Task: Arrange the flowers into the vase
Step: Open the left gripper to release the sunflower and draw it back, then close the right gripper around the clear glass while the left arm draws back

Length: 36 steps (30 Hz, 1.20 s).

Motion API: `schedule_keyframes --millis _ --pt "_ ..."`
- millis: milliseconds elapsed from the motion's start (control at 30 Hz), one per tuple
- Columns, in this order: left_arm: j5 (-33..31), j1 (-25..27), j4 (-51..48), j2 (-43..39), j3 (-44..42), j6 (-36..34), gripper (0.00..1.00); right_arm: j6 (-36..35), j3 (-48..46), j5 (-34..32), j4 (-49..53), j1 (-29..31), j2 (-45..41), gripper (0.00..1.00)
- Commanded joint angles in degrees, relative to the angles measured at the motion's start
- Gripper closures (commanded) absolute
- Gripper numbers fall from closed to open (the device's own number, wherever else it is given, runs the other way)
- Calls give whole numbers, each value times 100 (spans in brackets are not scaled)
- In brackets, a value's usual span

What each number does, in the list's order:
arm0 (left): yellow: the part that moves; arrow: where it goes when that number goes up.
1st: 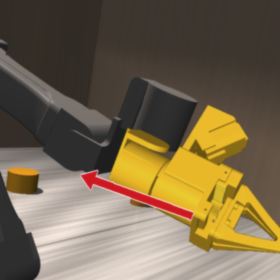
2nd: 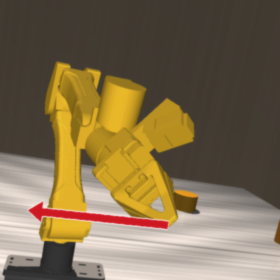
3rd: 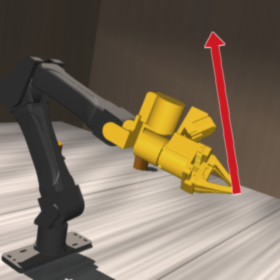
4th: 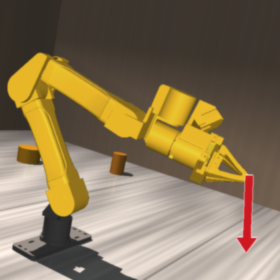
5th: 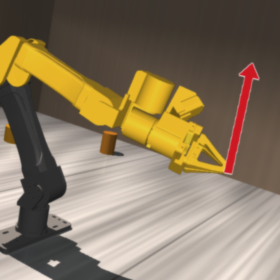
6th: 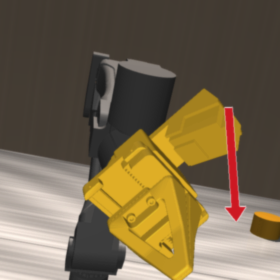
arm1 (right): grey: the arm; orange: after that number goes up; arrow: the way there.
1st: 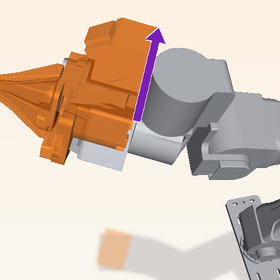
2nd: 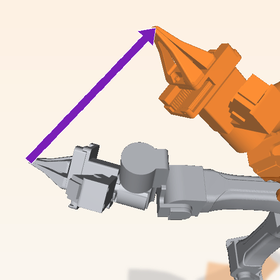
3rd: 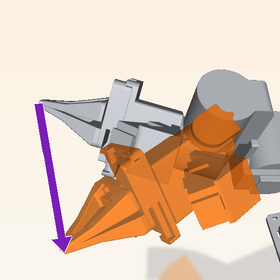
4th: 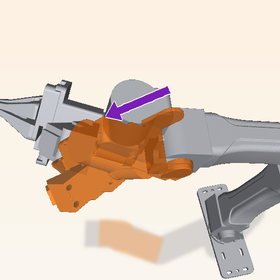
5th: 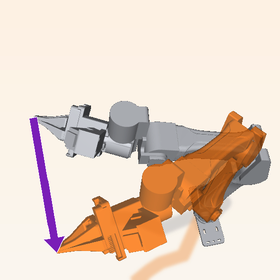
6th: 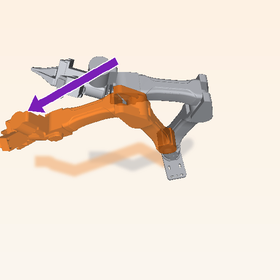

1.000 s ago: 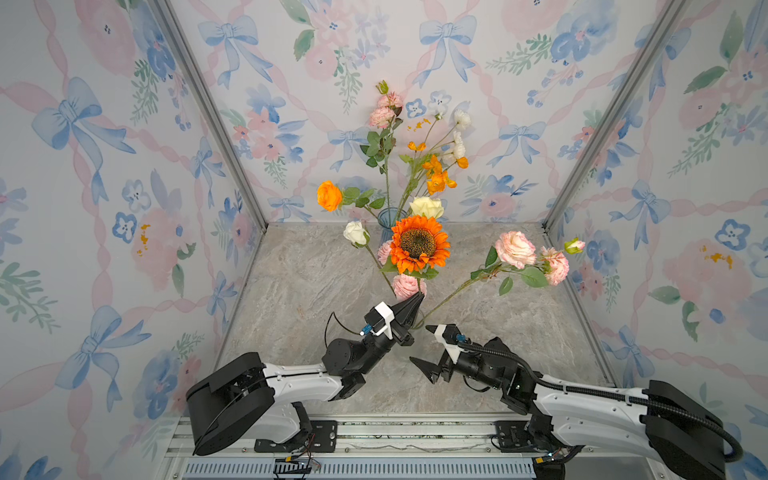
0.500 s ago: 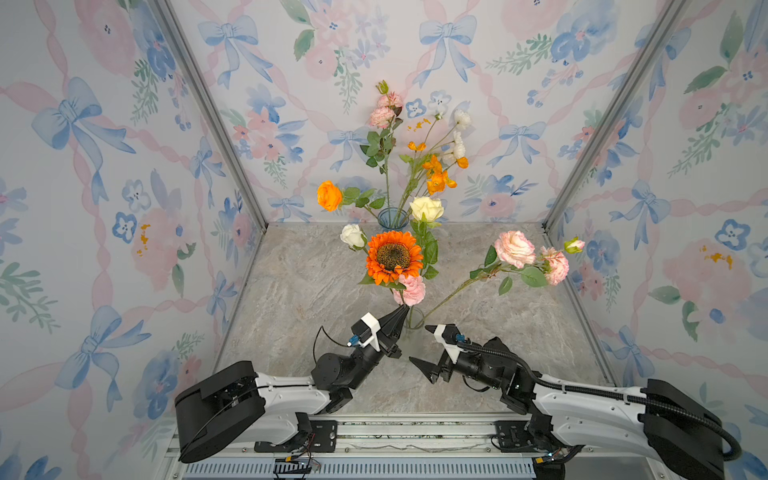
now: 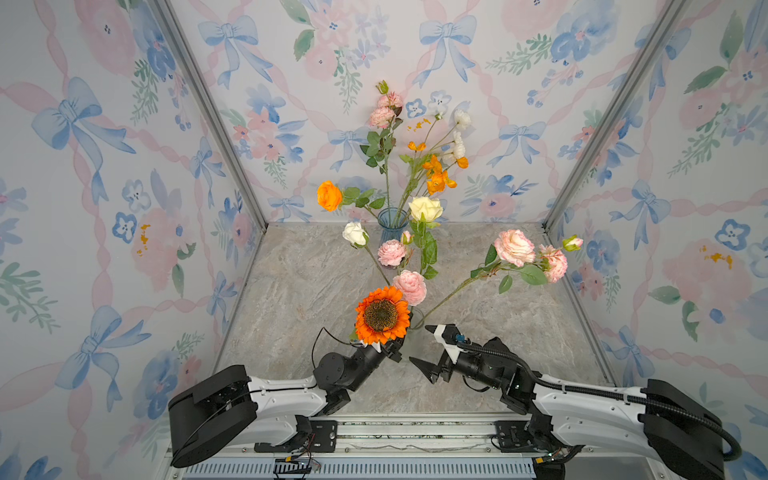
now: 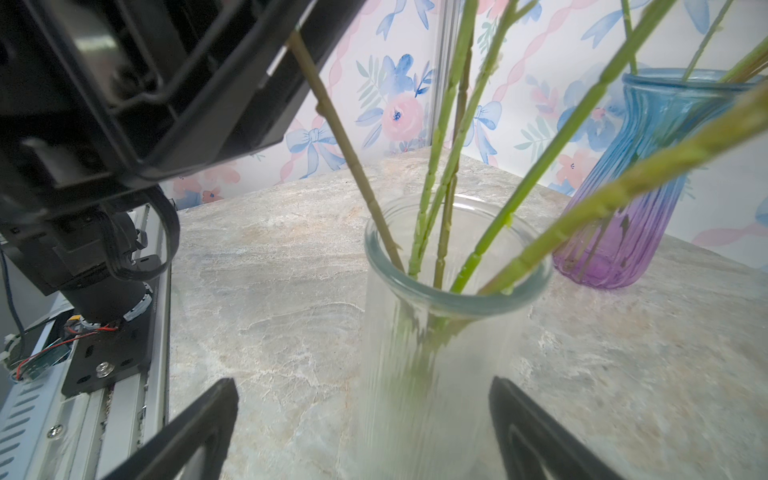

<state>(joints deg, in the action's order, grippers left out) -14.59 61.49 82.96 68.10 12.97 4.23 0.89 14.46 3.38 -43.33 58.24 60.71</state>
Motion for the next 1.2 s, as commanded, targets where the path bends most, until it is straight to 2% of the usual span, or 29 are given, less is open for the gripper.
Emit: schedule_keyframes --millis 0,33,67,100,133,367,500,600,733,867,967,1067,1100,1167 --pt "-19 26 -515 -178 37 92 61 -31 171 -33 -57 55 -35 3" --pt "-14 21 -709 -234 59 108 51 -27 164 -37 -53 56 -41 3" --pt "0 20 -915 -296 78 116 37 -35 163 -45 -53 55 -44 3" --pt "12 20 -1092 -361 78 117 22 -37 163 -53 -44 56 -44 3" --pt "-6 25 -1269 -444 73 134 2 -36 163 -52 -44 50 -48 3" --pt "-189 8 -2016 -1150 -244 72 2 -28 141 -82 -79 39 -51 3" --pt "-127 -46 -3120 -1891 -346 -71 2 -45 101 -110 -70 -44 -132 3" --pt "-79 -130 -3854 -2525 -448 163 2 -92 79 -133 -51 -84 -155 3" --pt "-9 -248 -4353 -3624 -857 618 2 -300 50 -287 -56 -94 -26 3" --pt "-389 -364 -5307 -4634 -1009 1137 2 -373 -109 -474 -64 -85 -134 3" --pt "-882 -462 -6593 -5201 -655 1586 2 -256 -37 -719 331 -21 -278 3" --pt "-1460 -671 -8208 -5268 341 2269 2 -164 11 -1009 670 194 -560 3" --pt "-1500 -797 -8921 -5127 830 2546 2 -190 34 -1160 789 292 -674 3" --pt "-961 -1100 -9891 -4649 1601 2589 2 -247 11 -1441 958 437 -863 3"
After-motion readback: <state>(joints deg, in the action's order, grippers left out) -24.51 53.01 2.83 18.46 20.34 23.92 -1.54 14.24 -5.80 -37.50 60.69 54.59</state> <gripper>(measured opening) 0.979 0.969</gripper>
